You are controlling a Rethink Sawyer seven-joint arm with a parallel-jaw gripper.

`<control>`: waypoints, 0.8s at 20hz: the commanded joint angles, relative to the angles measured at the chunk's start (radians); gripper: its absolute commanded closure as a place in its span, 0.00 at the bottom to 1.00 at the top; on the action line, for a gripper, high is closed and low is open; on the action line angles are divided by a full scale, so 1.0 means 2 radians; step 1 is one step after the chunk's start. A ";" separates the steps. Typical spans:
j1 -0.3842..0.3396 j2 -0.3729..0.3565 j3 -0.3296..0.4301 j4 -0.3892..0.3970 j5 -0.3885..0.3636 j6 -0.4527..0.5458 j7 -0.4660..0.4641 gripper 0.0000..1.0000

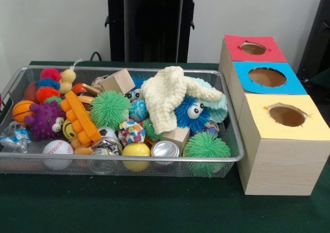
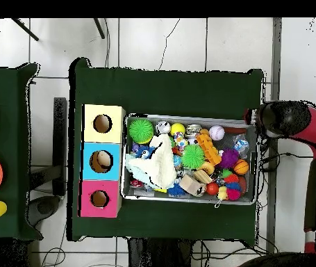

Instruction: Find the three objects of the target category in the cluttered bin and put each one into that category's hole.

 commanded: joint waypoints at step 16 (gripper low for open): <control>-0.034 -0.020 0.010 0.134 -0.030 -0.046 -0.107 0.00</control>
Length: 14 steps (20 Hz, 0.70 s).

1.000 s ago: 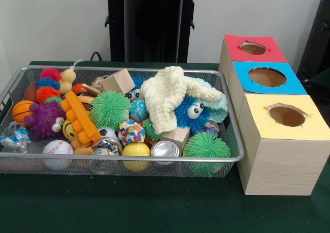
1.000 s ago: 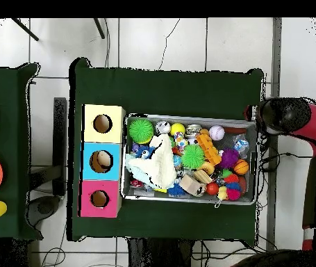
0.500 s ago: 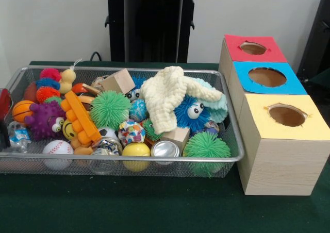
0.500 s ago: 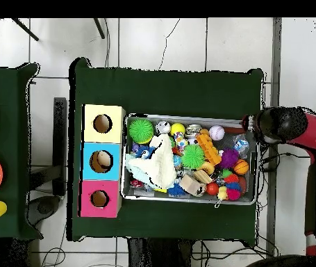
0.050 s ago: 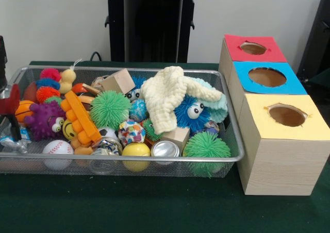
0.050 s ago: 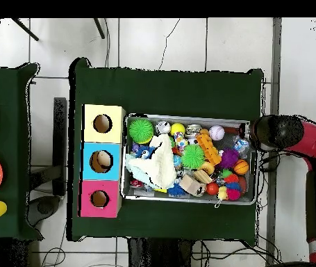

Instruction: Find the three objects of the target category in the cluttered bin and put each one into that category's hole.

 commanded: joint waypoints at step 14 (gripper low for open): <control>-0.031 -0.018 0.010 0.098 -0.042 -0.052 -0.109 0.00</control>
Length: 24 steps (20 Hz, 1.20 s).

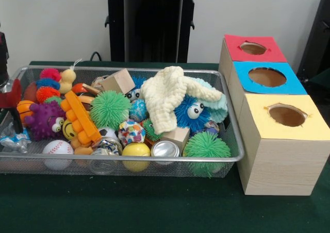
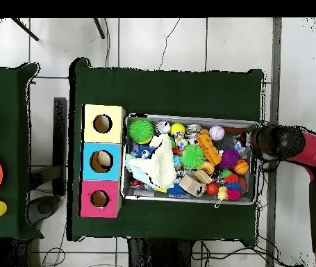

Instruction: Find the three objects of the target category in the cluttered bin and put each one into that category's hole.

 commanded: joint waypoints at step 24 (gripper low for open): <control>-0.041 0.011 0.015 0.083 -0.065 -0.067 -0.116 0.00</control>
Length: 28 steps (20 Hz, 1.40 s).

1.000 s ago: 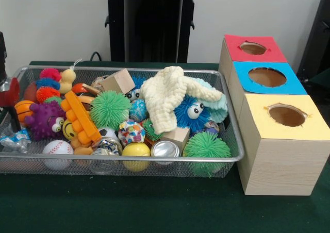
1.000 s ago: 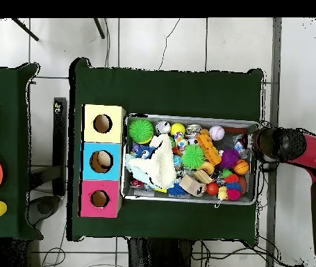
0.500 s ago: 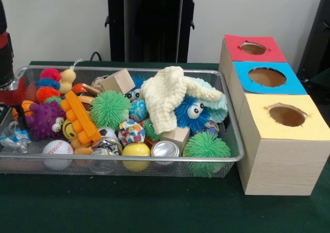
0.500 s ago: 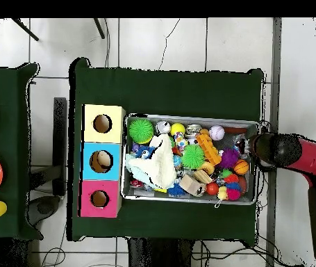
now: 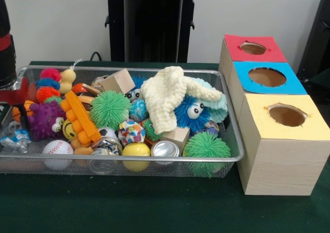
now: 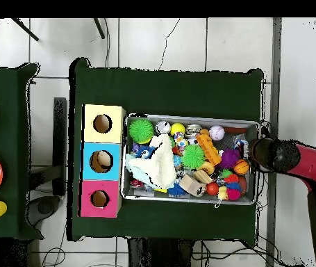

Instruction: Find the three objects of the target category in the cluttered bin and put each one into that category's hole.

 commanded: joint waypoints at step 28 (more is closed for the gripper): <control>-0.017 0.133 0.031 -0.043 -0.070 -0.078 -0.129 1.00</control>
